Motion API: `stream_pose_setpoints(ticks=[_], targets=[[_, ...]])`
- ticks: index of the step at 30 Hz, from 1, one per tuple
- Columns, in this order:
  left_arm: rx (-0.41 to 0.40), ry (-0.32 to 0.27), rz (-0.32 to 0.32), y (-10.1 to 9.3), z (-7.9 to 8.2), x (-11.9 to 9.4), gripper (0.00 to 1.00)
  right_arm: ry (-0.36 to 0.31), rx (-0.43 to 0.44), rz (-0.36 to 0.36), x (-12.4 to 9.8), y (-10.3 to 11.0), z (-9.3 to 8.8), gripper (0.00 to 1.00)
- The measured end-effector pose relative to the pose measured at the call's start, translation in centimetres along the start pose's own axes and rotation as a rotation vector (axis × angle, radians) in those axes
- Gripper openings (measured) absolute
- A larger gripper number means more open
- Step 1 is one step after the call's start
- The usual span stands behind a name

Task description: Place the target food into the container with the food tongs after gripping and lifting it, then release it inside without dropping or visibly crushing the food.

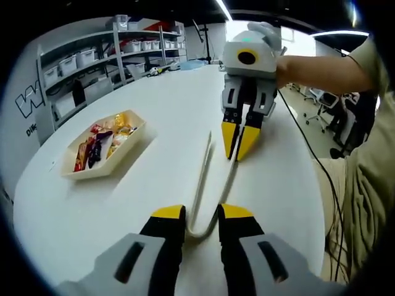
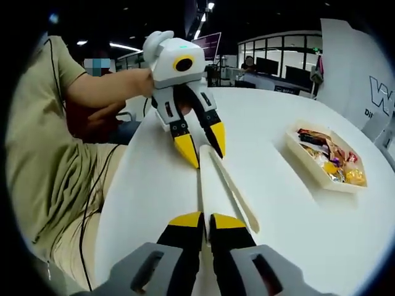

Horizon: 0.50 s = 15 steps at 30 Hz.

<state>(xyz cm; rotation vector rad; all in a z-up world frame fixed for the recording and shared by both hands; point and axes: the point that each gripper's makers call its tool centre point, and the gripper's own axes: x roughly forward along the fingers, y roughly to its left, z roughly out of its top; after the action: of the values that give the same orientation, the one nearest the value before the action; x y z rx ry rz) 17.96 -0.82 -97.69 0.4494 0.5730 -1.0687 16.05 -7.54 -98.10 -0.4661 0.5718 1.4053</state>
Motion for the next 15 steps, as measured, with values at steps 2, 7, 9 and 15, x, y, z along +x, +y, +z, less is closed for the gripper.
stream_pose_setpoints(ticks=[2, 7, 9, 15], targets=[[-0.002, -0.001, 0.001, 0.04, -0.01, 0.01, 0.20, -0.002, 0.003, 0.000, -0.01, 0.03, 0.01, 0.00], [-0.004, -0.002, 0.004, 0.04, 0.01, 0.00, 0.20, -0.003, 0.008, -0.007, -0.02, -0.06, 0.06, 0.00], [-0.005, -0.003, 0.005, 0.07, -0.01, 0.00, 0.20, -0.008, 0.015, -0.010, -0.01, -0.10, 0.06, 0.00], [-0.011, -0.008, 0.007, 0.05, -0.06, -0.07, 0.20, -0.014, 0.024, -0.013, -0.01, -0.15, 0.06, 0.00]])
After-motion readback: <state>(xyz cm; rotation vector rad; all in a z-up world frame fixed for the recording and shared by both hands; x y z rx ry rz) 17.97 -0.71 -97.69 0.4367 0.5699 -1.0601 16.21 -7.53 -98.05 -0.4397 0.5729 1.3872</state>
